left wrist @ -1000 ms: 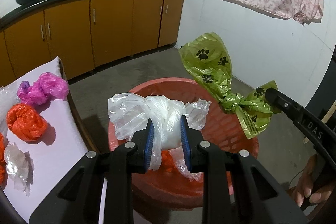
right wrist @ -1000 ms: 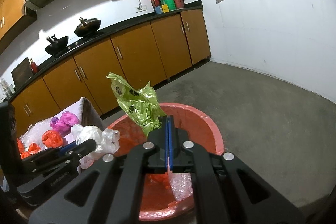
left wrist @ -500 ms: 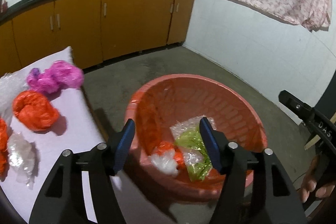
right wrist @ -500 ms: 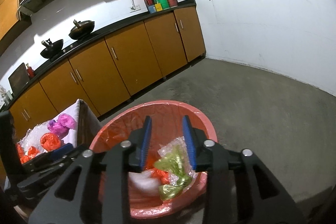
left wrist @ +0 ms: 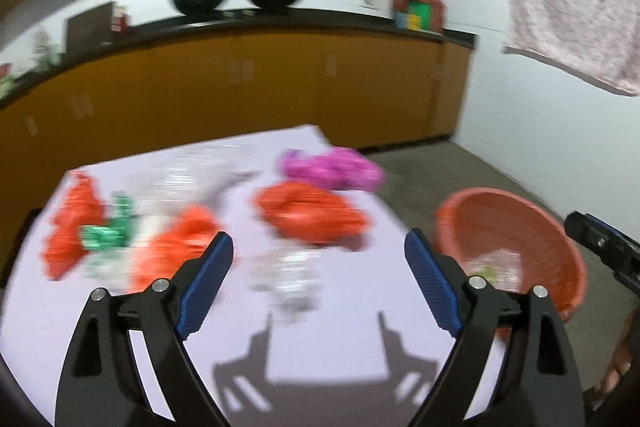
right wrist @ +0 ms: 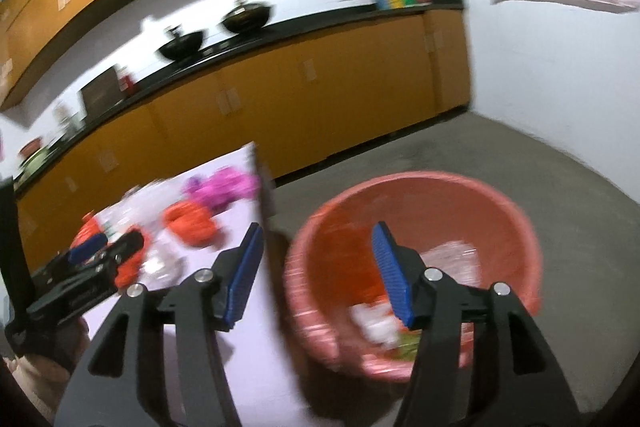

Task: Collect trash
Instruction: 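Return both tools to the table toward the orange and clear bags, then grasp the orange bag with the left tool while the right tool grasps the clear bubble wrap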

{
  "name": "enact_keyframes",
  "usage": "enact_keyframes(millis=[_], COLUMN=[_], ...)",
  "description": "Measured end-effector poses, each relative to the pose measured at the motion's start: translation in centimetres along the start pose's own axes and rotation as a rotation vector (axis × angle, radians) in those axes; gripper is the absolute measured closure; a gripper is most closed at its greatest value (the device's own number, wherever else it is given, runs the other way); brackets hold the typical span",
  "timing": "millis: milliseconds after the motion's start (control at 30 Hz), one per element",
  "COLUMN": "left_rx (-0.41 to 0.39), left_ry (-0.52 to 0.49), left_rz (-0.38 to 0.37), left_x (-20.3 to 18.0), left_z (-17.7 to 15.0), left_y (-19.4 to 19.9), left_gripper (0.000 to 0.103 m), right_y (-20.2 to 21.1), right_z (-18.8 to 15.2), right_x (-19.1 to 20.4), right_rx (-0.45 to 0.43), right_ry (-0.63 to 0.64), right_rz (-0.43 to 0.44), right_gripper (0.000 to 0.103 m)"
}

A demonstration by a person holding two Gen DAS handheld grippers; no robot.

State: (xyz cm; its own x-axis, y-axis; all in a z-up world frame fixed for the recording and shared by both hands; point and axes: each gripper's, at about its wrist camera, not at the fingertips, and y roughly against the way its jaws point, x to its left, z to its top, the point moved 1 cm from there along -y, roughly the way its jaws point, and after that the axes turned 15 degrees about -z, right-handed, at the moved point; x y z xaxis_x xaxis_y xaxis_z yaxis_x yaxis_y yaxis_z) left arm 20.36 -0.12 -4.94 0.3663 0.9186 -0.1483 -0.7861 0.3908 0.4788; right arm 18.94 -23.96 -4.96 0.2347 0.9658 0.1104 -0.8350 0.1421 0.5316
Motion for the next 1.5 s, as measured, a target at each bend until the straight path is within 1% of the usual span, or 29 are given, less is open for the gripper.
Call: enact_keyframes(millis=[67,133,233,300,400,467,567,733,867,900,933,967,1000,1100,1267,1333,1400,1467,1500], left_rx=[-0.014,-0.019,-0.011,-0.003,0.009,0.011,0.016,0.037,0.046,0.045,0.044,0.042,0.042,0.040,0.070,0.095,0.132,0.158,0.169], left_ry=[0.005,0.019,0.066,0.096,0.115,0.113,0.093,0.061,0.077,0.081,0.087,0.089,0.089,0.067,0.020,0.020,0.025,0.032,0.040], left_rz=[0.059,0.123,0.170,0.180,0.184,0.182,0.172,0.145,0.125,0.122,0.114,0.109,0.103,0.091,0.101,0.097,0.105,0.109,0.106], left_x=[2.5,5.4,9.1,10.9,13.0,13.6,13.9,13.9,14.3,14.3,14.4,14.3,14.2,13.3,11.7,11.6,11.6,11.7,11.9], left_z=[-0.1,-0.5,-1.0,-1.3,-1.9,-2.0,-2.2,-2.6,-2.6,-2.6,-2.5,-2.5,-2.5,-2.2,-1.7,-1.6,-1.8,-2.1,-2.2], left_y=[1.4,2.6,3.5,3.6,3.8,3.7,3.5,2.7,2.0,1.9,1.7,1.6,1.5,1.0,-0.6,-1.5,-2.5,-3.1,-3.3], left_gripper=[0.013,0.013,0.013,0.013,0.013,0.011,0.010,0.010,0.010,0.010,0.010,0.010,0.010,0.010,0.011,0.018,0.028,0.034,0.034], right_y=[0.1,0.1,-1.0,-2.1,-3.5,-4.6,-5.7,-8.1,-10.0,-10.5,-10.8,-11.1,-11.0,-10.0,-6.1,-4.7,-3.7,-2.9,-2.6], right_z=[-0.5,-1.1,-2.0,-2.7,-3.2,-3.3,-3.4,-3.8,-4.5,-4.8,-5.0,-5.3,-5.5,-5.7,-5.4,-5.2,-5.2,-5.2,-5.2], right_x=[3.5,6.3,10.4,12.2,14.1,15.4,16.8,18.6,19.3,19.4,19.4,19.4,19.3,18.5,14.8,13.3,12.3,11.3,10.8], right_rx=[0.012,0.016,0.042,0.074,0.122,0.144,0.152,0.190,0.235,0.254,0.266,0.287,0.290,0.287,0.245,0.232,0.225,0.221,0.221], right_ry=[0.048,0.096,0.140,0.144,0.140,0.142,0.154,0.184,0.207,0.211,0.214,0.222,0.223,0.221,0.151,0.119,0.094,0.070,0.060], right_rz=[0.056,0.082,0.120,0.139,0.155,0.159,0.157,0.127,0.113,0.120,0.126,0.135,0.144,0.165,0.157,0.146,0.133,0.126,0.123], right_gripper=[0.047,0.047,0.047,0.047,0.047,0.047,0.047,0.047,0.047,0.051,0.058,0.076,0.078,0.082,0.082,0.082,0.082,0.082,0.082])
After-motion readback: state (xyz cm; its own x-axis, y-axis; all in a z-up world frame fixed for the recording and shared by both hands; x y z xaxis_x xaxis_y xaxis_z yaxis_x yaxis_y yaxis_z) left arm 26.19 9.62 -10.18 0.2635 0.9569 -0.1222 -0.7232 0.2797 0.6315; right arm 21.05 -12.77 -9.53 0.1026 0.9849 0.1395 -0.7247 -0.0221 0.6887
